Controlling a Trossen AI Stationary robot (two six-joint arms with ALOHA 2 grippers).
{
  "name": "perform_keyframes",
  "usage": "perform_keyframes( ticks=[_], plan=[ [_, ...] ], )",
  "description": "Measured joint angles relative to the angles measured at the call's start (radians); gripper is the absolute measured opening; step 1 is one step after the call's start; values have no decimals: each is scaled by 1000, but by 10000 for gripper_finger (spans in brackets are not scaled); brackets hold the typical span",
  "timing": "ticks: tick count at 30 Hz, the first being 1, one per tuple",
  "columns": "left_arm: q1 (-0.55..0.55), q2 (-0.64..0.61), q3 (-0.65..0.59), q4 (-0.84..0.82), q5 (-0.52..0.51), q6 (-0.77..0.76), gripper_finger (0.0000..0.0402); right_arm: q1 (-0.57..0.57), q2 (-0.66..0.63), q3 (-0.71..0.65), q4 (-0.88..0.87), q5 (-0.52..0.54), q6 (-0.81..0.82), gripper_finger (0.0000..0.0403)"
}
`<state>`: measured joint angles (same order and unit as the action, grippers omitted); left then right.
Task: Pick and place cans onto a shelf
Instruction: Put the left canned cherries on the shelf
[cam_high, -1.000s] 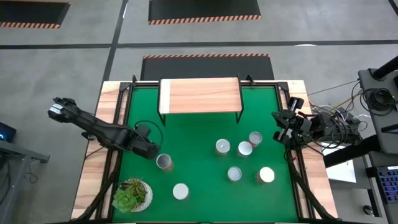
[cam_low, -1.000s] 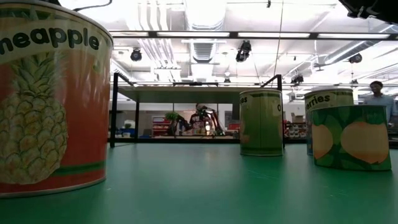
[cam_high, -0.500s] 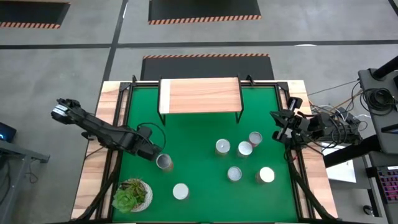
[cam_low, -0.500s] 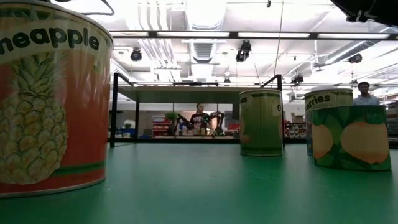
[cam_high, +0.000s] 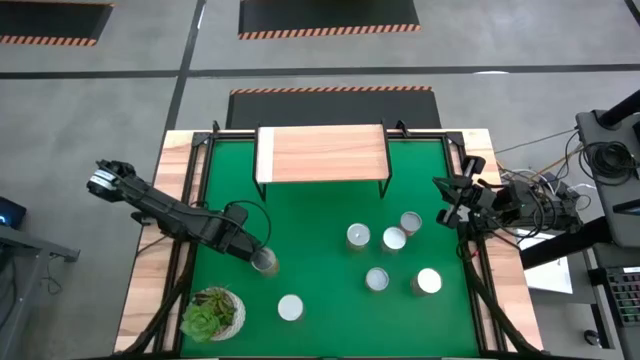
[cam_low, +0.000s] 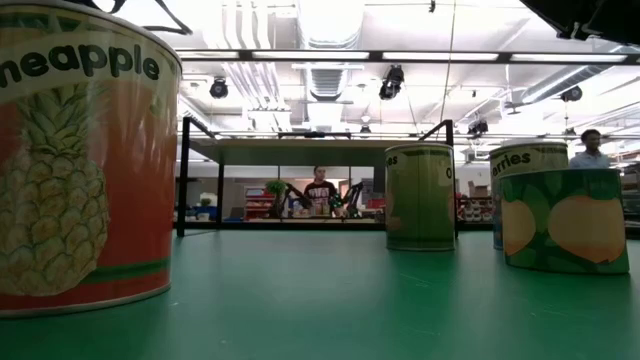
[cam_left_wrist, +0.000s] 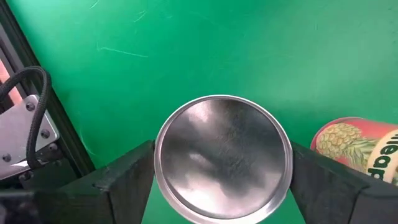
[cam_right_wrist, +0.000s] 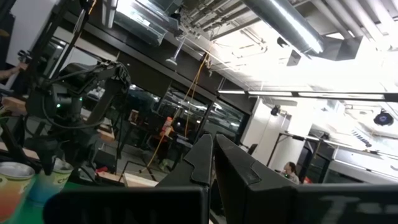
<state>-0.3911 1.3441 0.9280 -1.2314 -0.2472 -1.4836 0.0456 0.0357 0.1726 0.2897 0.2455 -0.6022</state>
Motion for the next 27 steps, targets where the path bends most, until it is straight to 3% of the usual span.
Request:
perform_keyframes(
  ticks=[5,11,19,27],
  plan=[
    [2,-3,92,-78,-7,30,305,0,0,0,-2,1,24,9],
    [13,38,303,-196,-112,112,319,0,0,0,-3,2,35,9],
    [80,145,626,-202,-301,392,315,0,0,0,-12,3,77,9],
    [238,223,882,-205,-391,717,315,0,1,0,-29,20,109,9]
  ],
)
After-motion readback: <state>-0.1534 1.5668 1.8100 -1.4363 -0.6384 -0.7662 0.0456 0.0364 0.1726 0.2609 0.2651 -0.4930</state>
